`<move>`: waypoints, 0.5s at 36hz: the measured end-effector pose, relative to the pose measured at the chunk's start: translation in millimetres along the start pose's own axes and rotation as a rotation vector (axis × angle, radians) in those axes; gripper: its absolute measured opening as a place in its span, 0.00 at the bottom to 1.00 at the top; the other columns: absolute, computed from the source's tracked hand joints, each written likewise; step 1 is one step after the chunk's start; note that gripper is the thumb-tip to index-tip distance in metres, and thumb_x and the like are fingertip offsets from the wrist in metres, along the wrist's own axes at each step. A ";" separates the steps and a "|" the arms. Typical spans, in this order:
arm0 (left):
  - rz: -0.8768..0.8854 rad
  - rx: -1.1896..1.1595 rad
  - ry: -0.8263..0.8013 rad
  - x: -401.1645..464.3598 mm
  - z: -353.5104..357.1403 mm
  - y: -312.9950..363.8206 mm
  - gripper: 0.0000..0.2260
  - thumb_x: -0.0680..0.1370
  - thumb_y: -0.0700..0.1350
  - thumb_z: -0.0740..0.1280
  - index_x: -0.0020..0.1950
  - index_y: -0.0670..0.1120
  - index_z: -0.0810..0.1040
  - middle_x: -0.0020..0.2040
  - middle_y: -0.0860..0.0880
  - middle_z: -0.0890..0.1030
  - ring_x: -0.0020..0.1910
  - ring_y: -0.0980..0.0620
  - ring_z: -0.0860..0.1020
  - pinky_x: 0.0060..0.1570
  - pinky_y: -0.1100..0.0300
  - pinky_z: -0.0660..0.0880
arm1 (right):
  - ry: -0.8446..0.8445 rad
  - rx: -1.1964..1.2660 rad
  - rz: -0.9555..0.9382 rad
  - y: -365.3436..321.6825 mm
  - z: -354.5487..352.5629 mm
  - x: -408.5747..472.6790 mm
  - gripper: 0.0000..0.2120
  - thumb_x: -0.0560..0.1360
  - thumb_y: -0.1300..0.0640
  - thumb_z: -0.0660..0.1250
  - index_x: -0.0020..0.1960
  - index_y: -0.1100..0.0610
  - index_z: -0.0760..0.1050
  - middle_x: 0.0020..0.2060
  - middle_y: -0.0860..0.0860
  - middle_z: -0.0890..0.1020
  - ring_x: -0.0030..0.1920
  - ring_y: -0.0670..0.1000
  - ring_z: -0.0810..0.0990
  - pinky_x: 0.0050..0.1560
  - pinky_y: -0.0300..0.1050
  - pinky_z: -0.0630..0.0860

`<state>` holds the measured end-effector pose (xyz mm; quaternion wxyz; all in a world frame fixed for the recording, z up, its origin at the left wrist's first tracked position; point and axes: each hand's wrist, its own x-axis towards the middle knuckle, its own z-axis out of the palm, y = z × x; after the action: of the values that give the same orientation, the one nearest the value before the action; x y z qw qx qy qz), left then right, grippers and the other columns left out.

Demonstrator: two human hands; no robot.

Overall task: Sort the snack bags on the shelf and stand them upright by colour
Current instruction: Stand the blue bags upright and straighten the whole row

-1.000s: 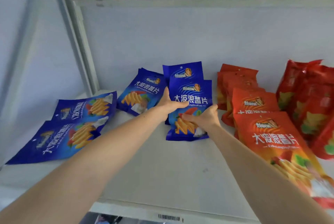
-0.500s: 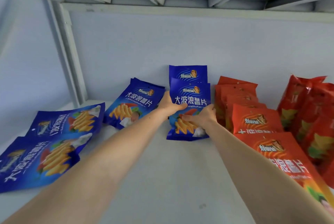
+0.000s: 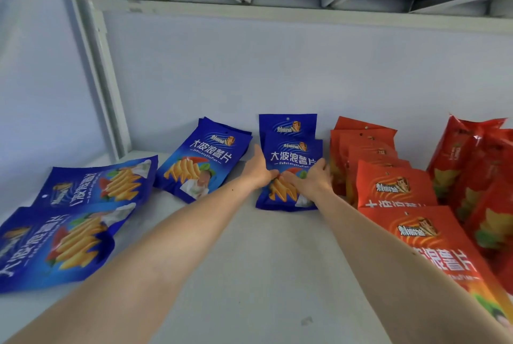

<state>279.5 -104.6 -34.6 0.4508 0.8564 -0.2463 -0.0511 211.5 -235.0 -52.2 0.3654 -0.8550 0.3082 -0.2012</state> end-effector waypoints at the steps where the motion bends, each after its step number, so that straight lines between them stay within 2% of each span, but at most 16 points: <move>1: 0.004 0.010 0.001 -0.4 -1.7 -0.5 0.35 0.77 0.42 0.69 0.77 0.43 0.51 0.67 0.43 0.74 0.63 0.45 0.75 0.52 0.57 0.72 | 0.016 -0.022 -0.014 -1.1 -0.3 -1.6 0.49 0.67 0.40 0.75 0.75 0.61 0.53 0.69 0.57 0.65 0.70 0.58 0.65 0.67 0.55 0.70; 4: 0.026 0.115 0.003 -4.1 -13.1 -1.9 0.35 0.78 0.44 0.68 0.78 0.42 0.52 0.71 0.43 0.70 0.67 0.44 0.72 0.55 0.57 0.71 | 0.081 -0.091 -0.071 -7.4 -1.6 -8.2 0.45 0.70 0.39 0.73 0.74 0.61 0.56 0.70 0.58 0.65 0.70 0.58 0.64 0.66 0.55 0.70; 7: 0.103 0.244 0.021 -7.2 -35.0 -8.1 0.36 0.79 0.47 0.68 0.79 0.42 0.51 0.77 0.43 0.61 0.75 0.44 0.63 0.69 0.52 0.65 | 0.172 -0.182 -0.193 -20.0 -0.6 -19.1 0.37 0.73 0.44 0.72 0.72 0.62 0.60 0.69 0.58 0.67 0.69 0.59 0.65 0.65 0.54 0.71; 10: 0.150 0.369 0.090 -7.4 -65.1 -20.8 0.30 0.79 0.46 0.67 0.77 0.42 0.58 0.76 0.43 0.63 0.75 0.44 0.63 0.71 0.52 0.63 | 0.209 -0.263 -0.336 -38.0 5.8 -34.2 0.30 0.75 0.50 0.70 0.71 0.61 0.64 0.68 0.58 0.69 0.67 0.59 0.68 0.63 0.52 0.72; 14: 0.143 0.516 0.151 -1.3 -105.4 -50.5 0.24 0.78 0.44 0.68 0.71 0.39 0.67 0.70 0.41 0.70 0.70 0.41 0.69 0.66 0.51 0.68 | 0.112 -0.379 -0.490 -62.6 26.5 -50.0 0.23 0.76 0.51 0.69 0.67 0.59 0.69 0.66 0.55 0.69 0.64 0.58 0.70 0.61 0.51 0.72; 18: 0.018 0.601 0.146 3.8 -134.1 -77.8 0.22 0.78 0.51 0.67 0.66 0.41 0.67 0.63 0.39 0.71 0.65 0.39 0.70 0.62 0.47 0.71 | -0.093 -0.389 -0.475 -83.1 55.7 -59.3 0.25 0.76 0.49 0.68 0.68 0.58 0.68 0.66 0.56 0.69 0.66 0.59 0.69 0.62 0.54 0.71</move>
<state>353.7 30.6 -17.2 0.1941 0.9506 -0.2251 0.0896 231.6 -122.0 -33.3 0.1514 -0.9653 0.1154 -0.1789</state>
